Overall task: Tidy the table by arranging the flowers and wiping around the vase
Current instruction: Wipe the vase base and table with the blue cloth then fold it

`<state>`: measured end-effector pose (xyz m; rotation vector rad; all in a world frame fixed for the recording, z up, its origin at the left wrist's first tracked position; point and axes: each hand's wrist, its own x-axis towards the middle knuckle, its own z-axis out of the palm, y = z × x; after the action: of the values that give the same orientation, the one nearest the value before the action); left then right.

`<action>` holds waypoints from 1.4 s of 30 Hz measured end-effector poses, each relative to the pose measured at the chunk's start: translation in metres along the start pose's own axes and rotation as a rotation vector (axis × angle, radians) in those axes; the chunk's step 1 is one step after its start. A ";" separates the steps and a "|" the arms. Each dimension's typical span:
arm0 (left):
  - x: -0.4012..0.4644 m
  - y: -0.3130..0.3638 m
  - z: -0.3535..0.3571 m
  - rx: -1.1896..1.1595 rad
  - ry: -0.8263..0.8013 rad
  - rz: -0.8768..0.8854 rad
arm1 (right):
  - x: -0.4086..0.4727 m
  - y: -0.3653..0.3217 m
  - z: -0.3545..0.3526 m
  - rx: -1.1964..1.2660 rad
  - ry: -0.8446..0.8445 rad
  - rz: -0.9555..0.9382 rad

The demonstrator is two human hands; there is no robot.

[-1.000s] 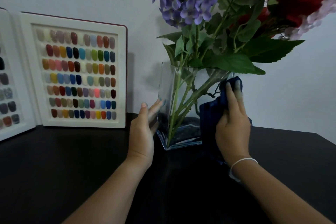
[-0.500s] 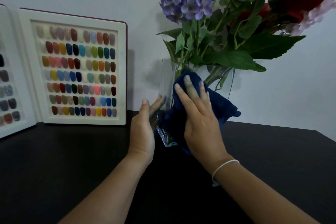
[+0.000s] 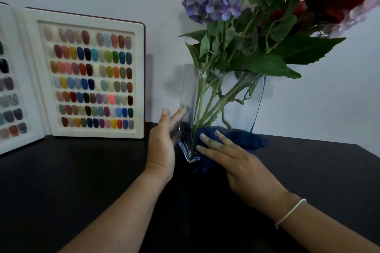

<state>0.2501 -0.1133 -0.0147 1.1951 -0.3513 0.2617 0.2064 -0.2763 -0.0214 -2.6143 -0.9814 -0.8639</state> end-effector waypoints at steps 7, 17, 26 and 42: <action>0.000 0.001 0.000 0.000 0.008 0.001 | 0.003 0.004 -0.006 -0.111 -0.040 -0.017; 0.000 0.002 0.000 0.011 0.008 0.004 | 0.003 0.029 -0.021 -0.207 0.213 0.176; 0.000 0.003 0.001 0.028 0.011 -0.001 | -0.009 0.051 -0.031 -0.091 0.187 0.235; 0.000 0.003 0.002 0.041 0.042 -0.014 | -0.032 0.046 -0.041 0.276 -0.035 0.323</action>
<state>0.2486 -0.1138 -0.0120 1.2307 -0.3016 0.2825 0.1989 -0.3444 -0.0076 -2.4597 -0.6092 -0.5623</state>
